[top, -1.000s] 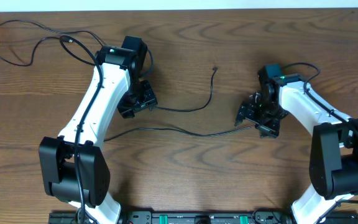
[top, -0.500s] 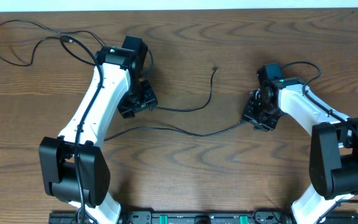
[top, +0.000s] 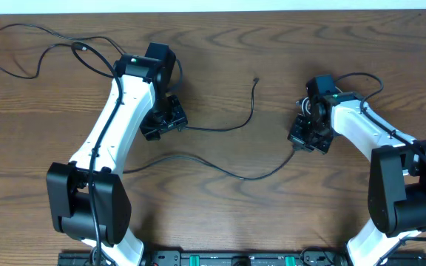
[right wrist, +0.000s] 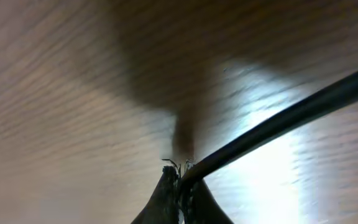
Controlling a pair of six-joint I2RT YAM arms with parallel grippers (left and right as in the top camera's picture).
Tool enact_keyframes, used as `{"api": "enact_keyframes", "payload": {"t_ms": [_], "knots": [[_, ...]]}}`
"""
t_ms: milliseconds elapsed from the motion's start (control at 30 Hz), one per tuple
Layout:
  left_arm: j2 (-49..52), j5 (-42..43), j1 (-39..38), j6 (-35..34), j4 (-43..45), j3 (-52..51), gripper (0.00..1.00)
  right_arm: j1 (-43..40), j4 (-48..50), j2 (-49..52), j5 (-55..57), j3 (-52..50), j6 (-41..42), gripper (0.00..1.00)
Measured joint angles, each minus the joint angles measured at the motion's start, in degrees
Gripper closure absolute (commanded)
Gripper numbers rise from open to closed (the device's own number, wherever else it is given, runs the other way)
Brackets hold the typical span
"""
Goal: Untangle cables
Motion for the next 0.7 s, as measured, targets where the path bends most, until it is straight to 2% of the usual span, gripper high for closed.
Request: {"api": "enact_keyframes", "payload": {"t_ms": [167,333,567,700], "knots": [[0.0,0.0,0.0,0.0,0.0,0.0,0.44,0.0,-2.0,-5.4,-6.2,3.2,-0.3,0.99],[0.0,0.0,0.0,0.0,0.1,0.0,0.44,0.0,-1.9,-19.2,-8.8,9.1,-0.3,0.99],[0.0,0.0,0.0,0.0,0.6,0.0,0.43,0.1,1.0,-37.6,-6.6,13.1,-0.5,0.99],[0.0,0.0,0.0,0.0,0.7,0.0,0.44,0.1,3.3,-42.9,-3.6,13.3,-0.5,0.99]]}}
